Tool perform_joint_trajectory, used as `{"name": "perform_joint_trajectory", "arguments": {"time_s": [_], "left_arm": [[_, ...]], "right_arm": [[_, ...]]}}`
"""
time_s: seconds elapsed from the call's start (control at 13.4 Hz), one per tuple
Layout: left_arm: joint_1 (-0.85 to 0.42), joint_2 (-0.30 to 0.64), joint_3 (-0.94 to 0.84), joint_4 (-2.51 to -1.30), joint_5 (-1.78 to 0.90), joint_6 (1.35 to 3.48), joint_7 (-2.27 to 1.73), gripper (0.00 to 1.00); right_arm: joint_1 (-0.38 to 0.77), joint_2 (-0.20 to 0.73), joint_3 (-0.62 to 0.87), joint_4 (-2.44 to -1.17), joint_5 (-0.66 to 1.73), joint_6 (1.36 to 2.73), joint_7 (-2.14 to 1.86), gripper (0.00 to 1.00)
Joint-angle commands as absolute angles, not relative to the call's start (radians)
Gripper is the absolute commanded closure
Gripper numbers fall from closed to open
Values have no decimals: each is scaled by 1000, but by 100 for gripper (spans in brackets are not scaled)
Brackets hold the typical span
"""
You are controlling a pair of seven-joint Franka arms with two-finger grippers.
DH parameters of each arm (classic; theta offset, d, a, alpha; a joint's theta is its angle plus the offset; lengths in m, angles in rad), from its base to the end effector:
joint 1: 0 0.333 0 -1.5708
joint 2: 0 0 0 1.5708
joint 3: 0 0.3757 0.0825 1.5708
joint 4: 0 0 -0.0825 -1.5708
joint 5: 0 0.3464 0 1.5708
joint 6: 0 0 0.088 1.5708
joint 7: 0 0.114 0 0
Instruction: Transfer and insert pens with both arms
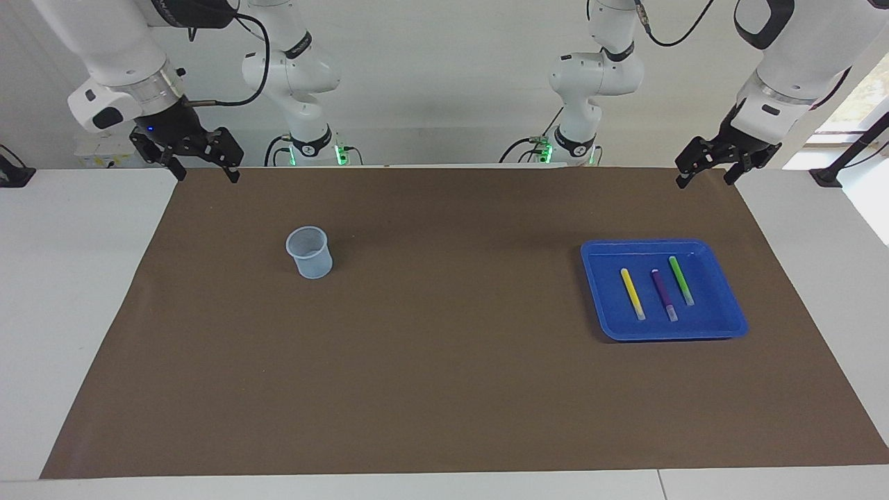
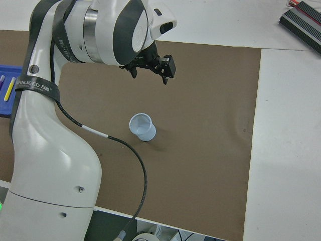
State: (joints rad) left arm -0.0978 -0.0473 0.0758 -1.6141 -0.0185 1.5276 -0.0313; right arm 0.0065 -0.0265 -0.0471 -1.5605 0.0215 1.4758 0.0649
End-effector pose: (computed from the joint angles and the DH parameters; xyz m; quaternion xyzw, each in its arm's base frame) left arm 0.4941 -0.0119 0.6787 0.9997 0.0044 -0.0200 0.0105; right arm 0.4966 -0.0180 0.6870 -0.9982 0.0520 0.0292 0.0110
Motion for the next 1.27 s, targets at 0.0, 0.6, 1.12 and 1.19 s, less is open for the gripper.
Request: {"name": "perform_joint_trajectory", "arguments": {"time_s": [0.0, 0.6, 1.12, 1.19], "left_arm": [[-100, -43, 80, -1604, -2, 1539, -31, 0], [-101, -40, 78, -1601, -2, 1543, -29, 0], [-81, -66, 81, -1676, -2, 1589, -26, 0], [-71, -71, 81, -1707, -2, 1614, -26, 0]], "right_arm": [[0, -35, -41, -1574, 23, 1493, 38, 0], [2, -35, -40, -1572, 23, 1496, 38, 0], [2, -35, -38, -1572, 23, 1494, 38, 0], [2, -35, -38, -1572, 23, 1497, 38, 0]]}}
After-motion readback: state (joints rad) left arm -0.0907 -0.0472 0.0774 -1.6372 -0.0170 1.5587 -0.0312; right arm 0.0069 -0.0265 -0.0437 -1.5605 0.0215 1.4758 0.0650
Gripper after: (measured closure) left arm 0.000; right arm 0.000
